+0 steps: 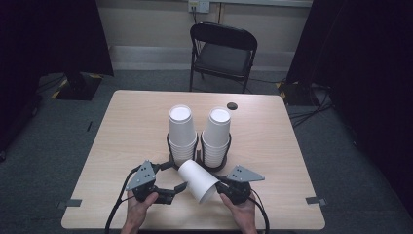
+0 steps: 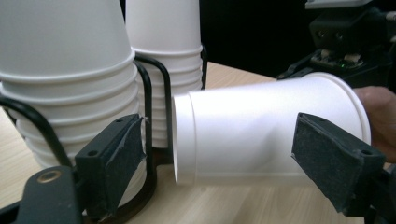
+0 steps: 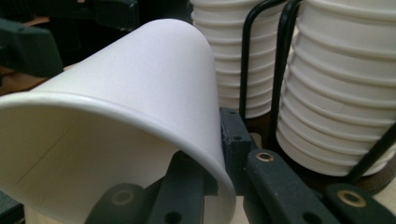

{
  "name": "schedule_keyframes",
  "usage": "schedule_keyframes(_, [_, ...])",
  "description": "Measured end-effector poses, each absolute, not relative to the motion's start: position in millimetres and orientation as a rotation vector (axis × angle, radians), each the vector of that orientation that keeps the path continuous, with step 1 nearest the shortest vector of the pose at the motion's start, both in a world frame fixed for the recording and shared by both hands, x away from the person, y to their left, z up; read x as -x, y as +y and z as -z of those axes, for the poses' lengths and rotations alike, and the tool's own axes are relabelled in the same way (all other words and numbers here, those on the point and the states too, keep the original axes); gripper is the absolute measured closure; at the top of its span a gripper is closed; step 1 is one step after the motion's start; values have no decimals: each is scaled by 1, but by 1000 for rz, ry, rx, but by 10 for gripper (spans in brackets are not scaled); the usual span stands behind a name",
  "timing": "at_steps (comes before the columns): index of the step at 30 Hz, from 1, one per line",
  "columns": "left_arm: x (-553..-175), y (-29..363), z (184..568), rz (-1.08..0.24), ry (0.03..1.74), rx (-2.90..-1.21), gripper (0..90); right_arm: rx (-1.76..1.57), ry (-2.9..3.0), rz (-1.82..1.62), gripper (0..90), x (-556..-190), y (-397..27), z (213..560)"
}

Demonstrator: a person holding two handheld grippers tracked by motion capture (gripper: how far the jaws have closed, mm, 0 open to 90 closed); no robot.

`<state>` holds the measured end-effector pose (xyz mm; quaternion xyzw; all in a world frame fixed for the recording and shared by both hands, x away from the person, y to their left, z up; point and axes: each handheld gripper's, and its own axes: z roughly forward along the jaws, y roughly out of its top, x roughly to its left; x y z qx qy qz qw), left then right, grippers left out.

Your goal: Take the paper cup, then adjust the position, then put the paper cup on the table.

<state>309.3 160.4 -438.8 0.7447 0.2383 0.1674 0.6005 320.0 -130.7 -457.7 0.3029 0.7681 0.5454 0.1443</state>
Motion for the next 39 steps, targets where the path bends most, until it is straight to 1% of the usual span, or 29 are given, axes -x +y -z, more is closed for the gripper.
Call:
schedule_keyframes(2, [-308, 156, 439, -444, 554, -1760, 162, -863, 2238, -1559, 871, -321, -131, 457])
schedule_keyframes(9, [-302, 154, 439, -474, 529, -1800, 161, -856, 2352, -1476, 871, -330, -133, 449])
schedule_keyframes(15, [-299, 150, 440, -484, 498, -1855, 157, -841, 2470, -1376, 872, -340, -131, 438])
schedule_keyframes(19, [-301, 146, 442, -442, 499, -1883, 155, -816, 2535, -1333, 872, -347, -129, 432])
schedule_keyframes(23, [-300, 143, 443, -444, 484, -1903, 156, -814, 2577, -1311, 872, -352, -128, 428])
schedule_keyframes(25, [-300, 141, 443, -455, 471, -1913, 155, -812, 2593, -1290, 872, -354, -128, 427])
schedule_keyframes(28, [-297, 139, 442, -509, 456, -1944, 155, -818, 2652, -1275, 872, -359, -125, 425])
schedule_keyframes(39, [-298, 135, 449, -509, 353, -2023, 153, -825, 2769, -1196, 872, -368, -116, 423])
